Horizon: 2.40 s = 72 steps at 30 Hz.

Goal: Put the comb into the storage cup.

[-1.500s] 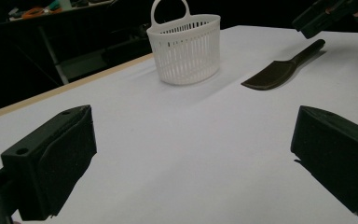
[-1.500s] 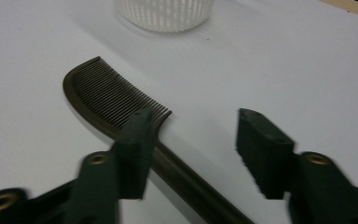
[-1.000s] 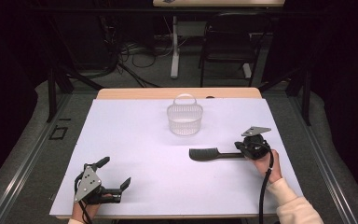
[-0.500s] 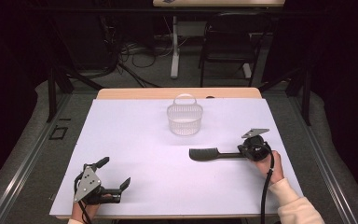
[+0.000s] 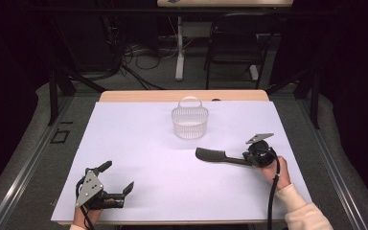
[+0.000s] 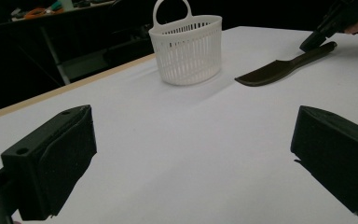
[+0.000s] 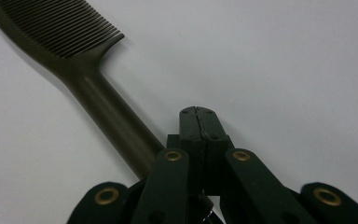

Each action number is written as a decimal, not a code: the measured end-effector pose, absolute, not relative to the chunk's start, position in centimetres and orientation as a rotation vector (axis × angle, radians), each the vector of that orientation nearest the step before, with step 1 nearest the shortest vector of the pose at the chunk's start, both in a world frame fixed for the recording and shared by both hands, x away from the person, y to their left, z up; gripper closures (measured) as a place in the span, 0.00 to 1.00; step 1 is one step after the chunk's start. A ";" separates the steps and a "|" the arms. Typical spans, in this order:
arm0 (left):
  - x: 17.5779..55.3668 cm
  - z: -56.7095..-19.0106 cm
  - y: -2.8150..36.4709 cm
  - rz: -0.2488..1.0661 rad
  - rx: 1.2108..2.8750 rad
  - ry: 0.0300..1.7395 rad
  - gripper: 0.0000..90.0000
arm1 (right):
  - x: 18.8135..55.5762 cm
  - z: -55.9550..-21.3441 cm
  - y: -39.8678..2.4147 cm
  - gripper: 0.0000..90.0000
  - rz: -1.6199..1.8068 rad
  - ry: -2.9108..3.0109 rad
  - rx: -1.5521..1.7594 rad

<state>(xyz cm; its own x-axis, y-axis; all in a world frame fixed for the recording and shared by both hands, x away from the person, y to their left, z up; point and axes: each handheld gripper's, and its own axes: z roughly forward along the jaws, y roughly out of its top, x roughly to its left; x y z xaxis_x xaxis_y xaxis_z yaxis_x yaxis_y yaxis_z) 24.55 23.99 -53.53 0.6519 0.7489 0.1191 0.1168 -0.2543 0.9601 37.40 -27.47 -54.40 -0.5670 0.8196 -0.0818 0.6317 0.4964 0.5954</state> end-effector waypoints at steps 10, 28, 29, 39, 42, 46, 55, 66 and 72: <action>24.5 -53.5 24.0 0.706 1.751 0.701 0.00 | 36.9 -54.2 -27.4 1.00 0.751 2.396 1.214; 24.4 -53.5 24.0 0.707 1.754 0.698 0.00 | 35.9 -52.7 -27.4 0.78 0.851 2.348 1.155; 24.4 -53.5 24.1 0.708 1.753 0.700 0.00 | 35.7 -52.5 -27.3 0.74 0.865 2.341 1.142; 24.4 -53.5 24.2 0.711 1.748 0.706 0.00 | 32.6 -50.9 -25.6 0.32 1.058 2.386 1.009; 24.4 -53.5 24.2 0.710 1.750 0.704 0.00 | 31.5 -51.1 -24.7 0.19 1.065 2.424 0.959; 24.4 -53.4 24.2 0.715 1.747 0.703 0.00 | 30.2 -51.9 -23.9 0.09 1.071 2.475 0.916; 24.4 -53.5 24.2 0.712 1.748 0.707 0.00 | 29.8 -52.4 -23.5 0.00 1.090 2.507 0.866; 24.4 -53.5 24.1 0.708 1.752 0.702 0.00 | 30.6 -52.6 -23.5 0.00 1.045 2.534 0.804; 24.5 -53.5 24.1 0.707 1.754 0.705 0.00 | 31.1 -52.1 -23.7 0.00 1.051 2.520 0.801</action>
